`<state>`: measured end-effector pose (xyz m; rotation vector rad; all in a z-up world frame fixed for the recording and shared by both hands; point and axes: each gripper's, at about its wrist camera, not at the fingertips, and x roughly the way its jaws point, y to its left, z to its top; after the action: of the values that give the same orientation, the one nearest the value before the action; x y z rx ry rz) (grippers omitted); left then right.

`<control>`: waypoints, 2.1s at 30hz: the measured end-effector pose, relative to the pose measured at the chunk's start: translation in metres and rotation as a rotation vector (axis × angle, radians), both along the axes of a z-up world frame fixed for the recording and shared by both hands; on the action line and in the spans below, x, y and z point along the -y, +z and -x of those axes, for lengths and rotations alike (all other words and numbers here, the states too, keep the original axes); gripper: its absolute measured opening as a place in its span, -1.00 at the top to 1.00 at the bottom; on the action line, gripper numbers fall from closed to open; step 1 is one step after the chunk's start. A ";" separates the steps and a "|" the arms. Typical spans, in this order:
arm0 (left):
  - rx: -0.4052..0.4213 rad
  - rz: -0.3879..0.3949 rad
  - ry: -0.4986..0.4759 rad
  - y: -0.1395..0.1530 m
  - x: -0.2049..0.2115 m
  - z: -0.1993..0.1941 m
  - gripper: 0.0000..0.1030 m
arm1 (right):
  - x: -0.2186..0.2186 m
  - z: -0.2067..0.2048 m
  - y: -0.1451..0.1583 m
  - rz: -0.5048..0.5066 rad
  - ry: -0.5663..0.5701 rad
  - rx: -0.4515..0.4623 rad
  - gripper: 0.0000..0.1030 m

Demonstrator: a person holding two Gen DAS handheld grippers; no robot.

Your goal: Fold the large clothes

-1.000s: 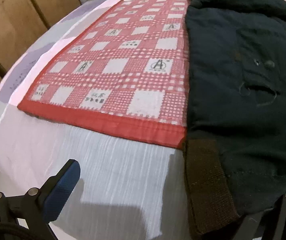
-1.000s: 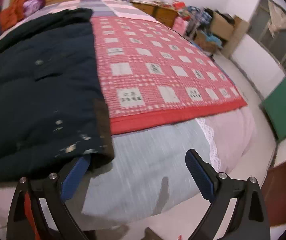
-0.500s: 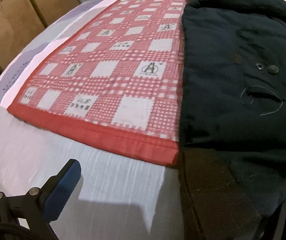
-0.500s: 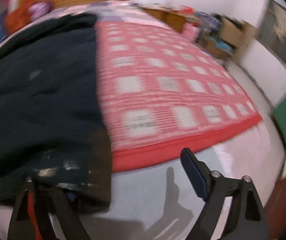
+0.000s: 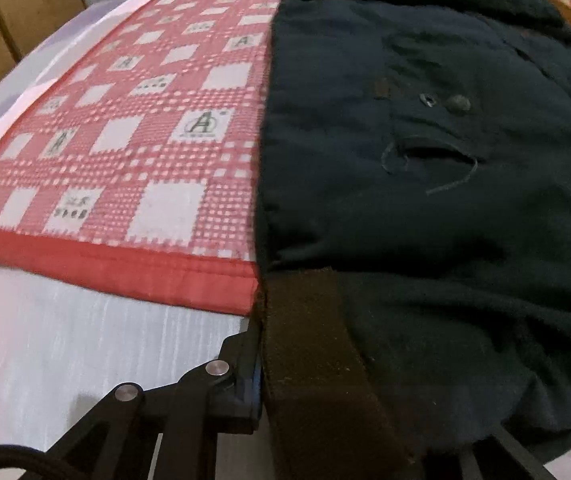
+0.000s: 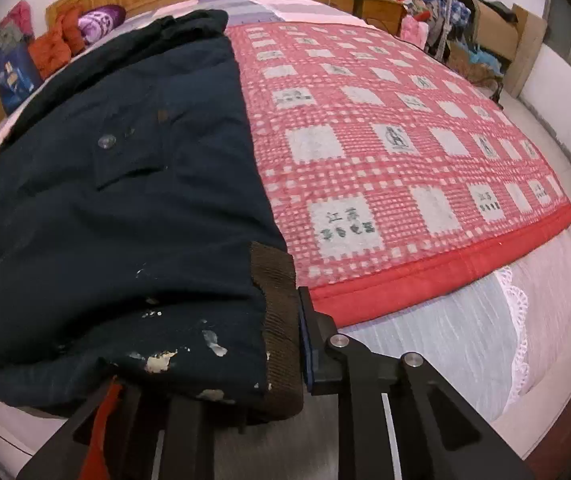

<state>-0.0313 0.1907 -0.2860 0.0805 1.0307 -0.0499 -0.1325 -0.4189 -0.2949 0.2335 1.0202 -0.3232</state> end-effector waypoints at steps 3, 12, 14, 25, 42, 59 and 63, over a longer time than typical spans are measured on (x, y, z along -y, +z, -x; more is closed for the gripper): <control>0.023 0.018 0.007 0.017 -0.005 0.008 0.70 | 0.000 0.003 0.013 0.004 0.006 0.018 0.66; 0.055 0.050 -0.007 0.065 -0.017 0.024 0.72 | -0.005 0.015 0.062 0.014 0.048 0.057 0.67; 0.055 0.036 -0.029 0.074 -0.015 0.030 0.72 | -0.007 0.019 0.073 0.016 0.061 0.055 0.67; -0.089 0.004 -0.074 0.127 -0.029 0.107 0.72 | -0.027 0.084 0.148 0.036 0.162 -0.055 0.68; -0.147 0.028 -0.033 0.236 -0.047 0.129 0.71 | -0.060 0.162 0.308 0.075 0.181 -0.178 0.68; -0.084 -0.055 0.028 0.264 0.007 -0.149 0.71 | 0.013 -0.117 0.324 0.054 0.296 0.048 0.68; -0.122 -0.064 0.031 0.230 0.023 -0.229 0.71 | 0.031 -0.198 0.295 0.044 0.293 0.025 0.68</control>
<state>0.1976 0.1678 -0.0565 0.1208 1.1549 0.0059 0.0656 -0.4499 -0.0002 0.0462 1.0054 -0.0760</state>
